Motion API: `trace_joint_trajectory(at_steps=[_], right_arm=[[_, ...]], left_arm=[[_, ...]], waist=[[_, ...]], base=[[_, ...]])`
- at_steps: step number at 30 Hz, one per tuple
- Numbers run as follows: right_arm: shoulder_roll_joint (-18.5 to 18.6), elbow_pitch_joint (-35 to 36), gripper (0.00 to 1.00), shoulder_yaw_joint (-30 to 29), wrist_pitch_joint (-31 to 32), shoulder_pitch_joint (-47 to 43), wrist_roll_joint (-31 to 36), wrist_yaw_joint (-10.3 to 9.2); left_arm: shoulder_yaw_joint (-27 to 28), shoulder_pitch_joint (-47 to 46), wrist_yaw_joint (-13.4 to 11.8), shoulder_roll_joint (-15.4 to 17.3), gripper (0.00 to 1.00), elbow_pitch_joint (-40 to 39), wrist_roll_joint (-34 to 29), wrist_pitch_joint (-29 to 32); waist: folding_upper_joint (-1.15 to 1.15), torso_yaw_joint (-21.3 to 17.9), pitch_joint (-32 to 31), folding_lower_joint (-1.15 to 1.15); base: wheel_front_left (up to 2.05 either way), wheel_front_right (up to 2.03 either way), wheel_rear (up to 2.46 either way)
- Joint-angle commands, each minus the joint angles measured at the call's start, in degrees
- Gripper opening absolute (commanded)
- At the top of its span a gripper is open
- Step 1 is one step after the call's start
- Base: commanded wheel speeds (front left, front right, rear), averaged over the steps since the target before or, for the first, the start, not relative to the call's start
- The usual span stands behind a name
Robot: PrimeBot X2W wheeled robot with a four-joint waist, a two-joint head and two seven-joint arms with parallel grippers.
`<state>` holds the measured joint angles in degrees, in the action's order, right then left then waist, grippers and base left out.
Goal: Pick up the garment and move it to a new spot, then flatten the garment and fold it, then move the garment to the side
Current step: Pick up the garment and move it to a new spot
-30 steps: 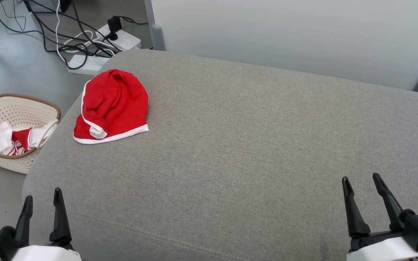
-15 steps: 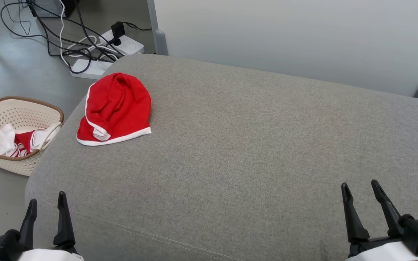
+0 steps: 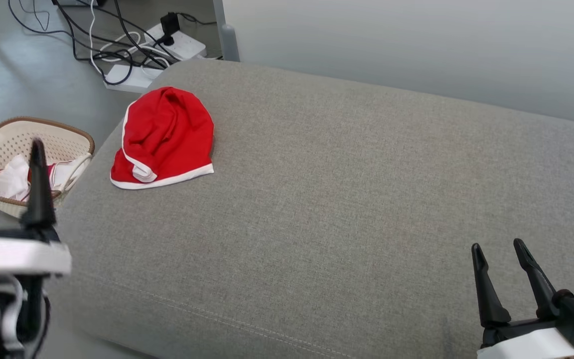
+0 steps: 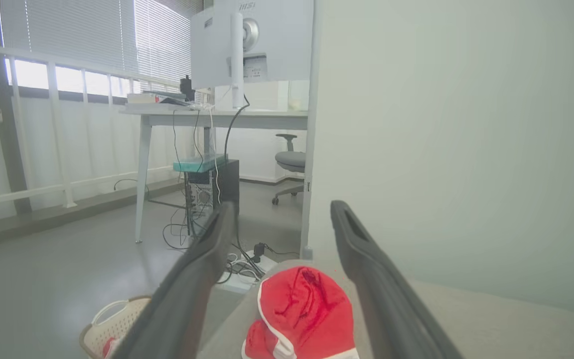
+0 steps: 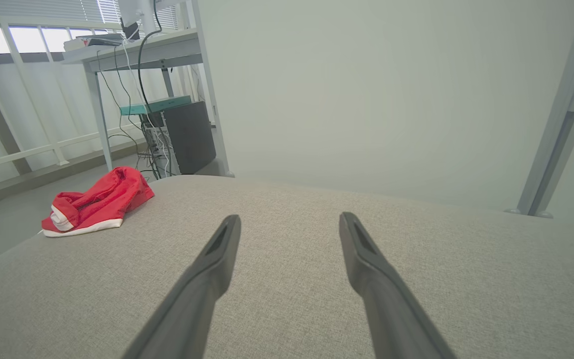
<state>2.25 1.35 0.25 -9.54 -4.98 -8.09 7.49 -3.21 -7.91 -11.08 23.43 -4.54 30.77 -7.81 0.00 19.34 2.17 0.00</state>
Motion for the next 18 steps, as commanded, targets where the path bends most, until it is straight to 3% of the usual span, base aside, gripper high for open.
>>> trace_joint_trajectory(at_steps=[1,5,10,18], right_arm=[[0.64,2.2,1.0,1.07,0.25,2.46,0.83,0.0],[0.63,4.25,1.0,0.99,1.37,3.73,2.24,0.0],[0.63,6.23,1.0,0.86,2.49,4.92,3.57,0.0],[1.73,9.05,1.0,2.73,4.3,8.78,5.17,0.0]], left_arm=[[2.81,-6.07,0.41,3.01,1.0,-2.06,-0.09,1.37],[2.65,-17.71,2.56,6.98,1.0,0.84,1.94,8.42],[1.51,-30.9,5.35,7.72,1.0,11.96,5.92,14.72],[-0.36,-48.0,8.65,8.71,1.0,38.65,9.63,24.42]], waist=[[0.0,-0.15,1.36,0.0],[0.0,-1.23,4.96,0.0],[0.0,-2.63,9.45,0.0],[0.0,-7.94,19.22,0.0]], base=[[0.0,0.0,0.0],[0.0,0.0,0.0],[0.0,0.0,0.0],[0.0,0.0,0.0]])
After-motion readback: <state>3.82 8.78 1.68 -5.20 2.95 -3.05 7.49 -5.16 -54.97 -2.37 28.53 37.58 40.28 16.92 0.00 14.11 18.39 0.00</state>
